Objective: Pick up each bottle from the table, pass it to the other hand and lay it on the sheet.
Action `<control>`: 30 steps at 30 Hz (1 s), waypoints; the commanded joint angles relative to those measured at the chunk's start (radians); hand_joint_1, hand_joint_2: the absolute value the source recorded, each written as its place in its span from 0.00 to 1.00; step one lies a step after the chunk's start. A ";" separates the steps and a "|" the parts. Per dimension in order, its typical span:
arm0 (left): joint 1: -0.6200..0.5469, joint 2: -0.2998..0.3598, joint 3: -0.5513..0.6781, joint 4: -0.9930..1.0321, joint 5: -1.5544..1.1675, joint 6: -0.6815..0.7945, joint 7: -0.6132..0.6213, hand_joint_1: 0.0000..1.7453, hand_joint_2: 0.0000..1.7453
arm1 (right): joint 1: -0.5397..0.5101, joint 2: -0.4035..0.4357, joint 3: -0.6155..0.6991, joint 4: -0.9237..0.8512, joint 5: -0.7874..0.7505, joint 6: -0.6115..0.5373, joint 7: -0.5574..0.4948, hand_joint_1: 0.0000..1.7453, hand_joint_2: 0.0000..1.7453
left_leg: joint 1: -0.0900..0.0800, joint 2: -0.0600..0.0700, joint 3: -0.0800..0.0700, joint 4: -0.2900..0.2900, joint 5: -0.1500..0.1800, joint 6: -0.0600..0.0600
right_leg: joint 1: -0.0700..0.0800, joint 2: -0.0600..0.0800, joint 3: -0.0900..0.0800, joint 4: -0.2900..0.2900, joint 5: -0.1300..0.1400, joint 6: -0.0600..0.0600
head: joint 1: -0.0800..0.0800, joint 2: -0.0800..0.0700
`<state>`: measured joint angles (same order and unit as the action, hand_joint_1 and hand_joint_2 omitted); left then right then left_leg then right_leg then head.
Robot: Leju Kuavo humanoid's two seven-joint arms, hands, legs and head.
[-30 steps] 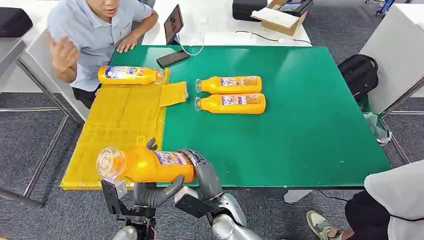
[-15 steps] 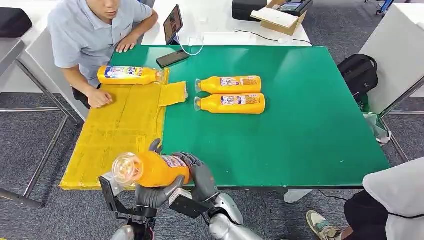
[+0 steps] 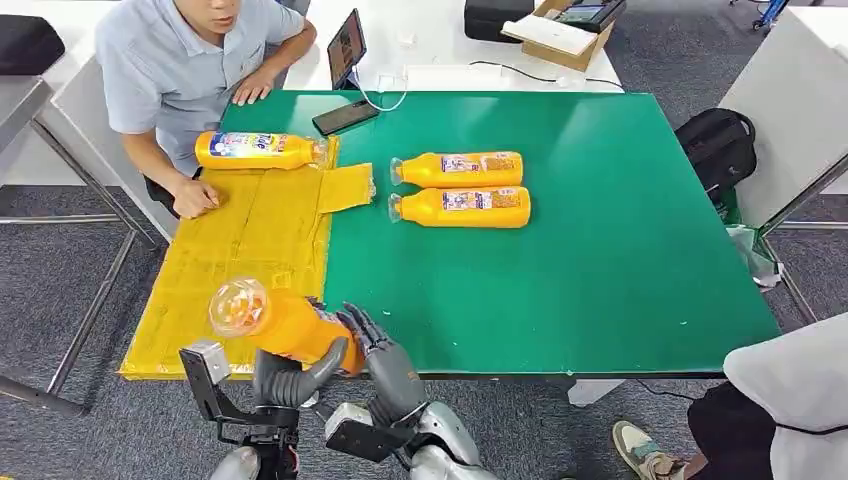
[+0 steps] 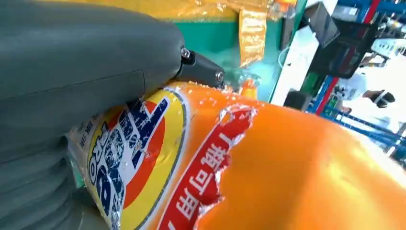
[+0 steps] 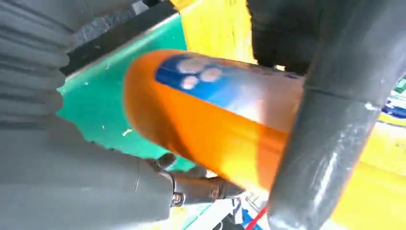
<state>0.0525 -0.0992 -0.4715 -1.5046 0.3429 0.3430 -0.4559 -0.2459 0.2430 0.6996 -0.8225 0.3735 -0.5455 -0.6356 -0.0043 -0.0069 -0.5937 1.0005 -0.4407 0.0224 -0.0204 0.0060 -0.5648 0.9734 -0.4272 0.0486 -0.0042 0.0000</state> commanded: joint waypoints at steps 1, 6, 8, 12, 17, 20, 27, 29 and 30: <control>0.012 0.008 0.125 -0.049 -0.065 0.077 -0.007 1.00 1.00 | 0.086 -0.108 0.002 -0.124 0.003 -0.065 -0.031 0.00 0.00 | 0.002 -0.001 0.002 0.000 -0.001 -0.001 | 0.002 -0.002 0.004 -0.002 -0.001 -0.002 | 0.000 0.000; 0.015 0.044 0.170 -0.045 -0.116 0.033 0.003 1.00 1.00 | 0.101 -0.127 -0.098 -0.098 -0.008 -0.117 -0.063 0.00 0.00 | 0.000 -0.001 0.002 -0.001 0.000 -0.001 | 0.000 -0.001 0.002 -0.001 0.000 -0.001 | 0.000 0.000; 0.008 0.068 0.177 -0.030 -0.174 0.031 0.008 1.00 1.00 | 0.105 -0.132 -0.124 -0.100 -0.011 -0.133 -0.063 0.00 0.00 | 0.000 0.000 0.002 -0.001 0.000 -0.001 | 0.001 0.000 0.003 -0.002 0.000 -0.002 | 0.000 0.000; -0.038 0.101 0.212 0.057 -0.368 0.073 0.015 1.00 1.00 | 0.102 -0.133 -0.203 -0.085 -0.014 -0.153 -0.063 0.00 0.00 | 0.001 -0.001 0.003 -0.002 0.000 -0.002 | 0.001 -0.002 0.004 -0.002 0.000 -0.003 | 0.000 0.000; -0.146 0.144 0.200 0.268 -0.835 0.228 0.100 1.00 1.00 | 0.100 -0.108 -0.249 -0.078 -0.040 -0.148 -0.063 0.00 0.00 | 0.001 -0.002 0.003 -0.002 0.001 -0.002 | 0.001 -0.003 0.004 -0.002 0.000 -0.003 | 0.000 0.000; -0.238 0.149 0.197 0.431 -0.930 0.154 0.171 1.00 1.00 | 0.093 -0.101 -0.215 -0.072 -0.047 -0.120 -0.063 0.00 0.00 | 0.000 -0.001 0.003 -0.001 0.000 -0.001 | 0.001 -0.002 0.003 -0.001 0.000 -0.002 | 0.000 0.000; -0.437 0.149 0.189 0.742 -1.078 0.064 0.254 1.00 1.00 | 0.081 -0.093 -0.142 -0.058 -0.063 -0.063 -0.063 0.00 0.00 | 0.001 -0.002 0.002 -0.001 0.001 -0.001 | 0.001 -0.003 0.003 -0.001 0.000 -0.002 | 0.000 0.000; -0.467 0.152 0.176 0.774 -1.114 0.054 0.277 1.00 1.00 | 0.080 -0.092 -0.137 -0.053 -0.064 -0.061 -0.063 0.00 0.00 | 0.001 -0.003 0.003 -0.001 0.001 -0.002 | 0.001 -0.003 0.005 -0.001 0.000 -0.003 | 0.000 0.000; -0.467 0.152 0.176 0.774 -1.114 0.054 0.277 1.00 1.00 | 0.080 -0.092 -0.137 -0.053 -0.064 -0.061 -0.063 0.00 0.00 | 0.001 -0.002 0.004 -0.001 0.001 -0.002 | 0.001 -0.002 0.005 -0.001 0.000 -0.002 | 0.000 0.000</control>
<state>-0.2269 0.0332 -0.2842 -1.0874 -0.7035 0.4444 -0.2357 -0.1365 0.1496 0.5150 -0.9152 0.3216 -0.6196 -0.6985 -0.0043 -0.0085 -0.5915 1.0004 -0.4402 0.0223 -0.0205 0.0054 -0.5614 0.9736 -0.4271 0.0486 -0.0038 0.0000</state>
